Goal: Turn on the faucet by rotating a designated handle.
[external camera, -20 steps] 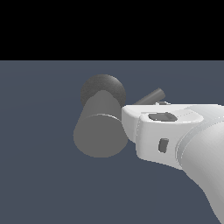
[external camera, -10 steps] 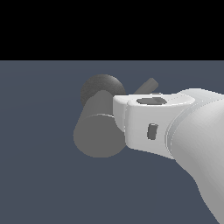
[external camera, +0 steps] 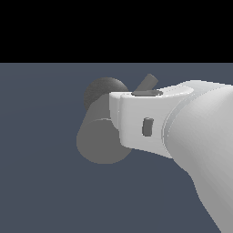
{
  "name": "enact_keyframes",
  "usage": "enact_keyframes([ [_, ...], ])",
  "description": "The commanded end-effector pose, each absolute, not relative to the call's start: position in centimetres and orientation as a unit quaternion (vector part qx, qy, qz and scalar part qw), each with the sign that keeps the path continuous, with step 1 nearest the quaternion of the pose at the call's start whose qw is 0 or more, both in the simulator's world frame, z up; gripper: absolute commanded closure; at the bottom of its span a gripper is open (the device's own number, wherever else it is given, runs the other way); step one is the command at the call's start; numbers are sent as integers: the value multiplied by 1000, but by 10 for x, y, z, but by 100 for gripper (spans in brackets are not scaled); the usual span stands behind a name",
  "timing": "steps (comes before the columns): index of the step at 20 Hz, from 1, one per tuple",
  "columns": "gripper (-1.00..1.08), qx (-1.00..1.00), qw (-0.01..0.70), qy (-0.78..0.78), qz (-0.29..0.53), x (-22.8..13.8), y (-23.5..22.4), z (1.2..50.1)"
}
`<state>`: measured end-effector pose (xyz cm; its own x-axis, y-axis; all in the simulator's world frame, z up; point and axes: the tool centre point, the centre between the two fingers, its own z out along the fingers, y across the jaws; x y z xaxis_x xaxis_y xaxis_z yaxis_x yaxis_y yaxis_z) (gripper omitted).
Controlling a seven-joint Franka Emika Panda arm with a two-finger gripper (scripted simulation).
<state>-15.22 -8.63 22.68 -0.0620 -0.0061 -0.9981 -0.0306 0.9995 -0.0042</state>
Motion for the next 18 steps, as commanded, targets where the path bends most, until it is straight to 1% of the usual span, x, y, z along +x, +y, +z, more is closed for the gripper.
enact_keyframes([
  [1, 108, -13, 687, 727, 10, -151, -82, 230],
  [18, 108, -19, 701, 713, 13, -149, -34, 267],
])
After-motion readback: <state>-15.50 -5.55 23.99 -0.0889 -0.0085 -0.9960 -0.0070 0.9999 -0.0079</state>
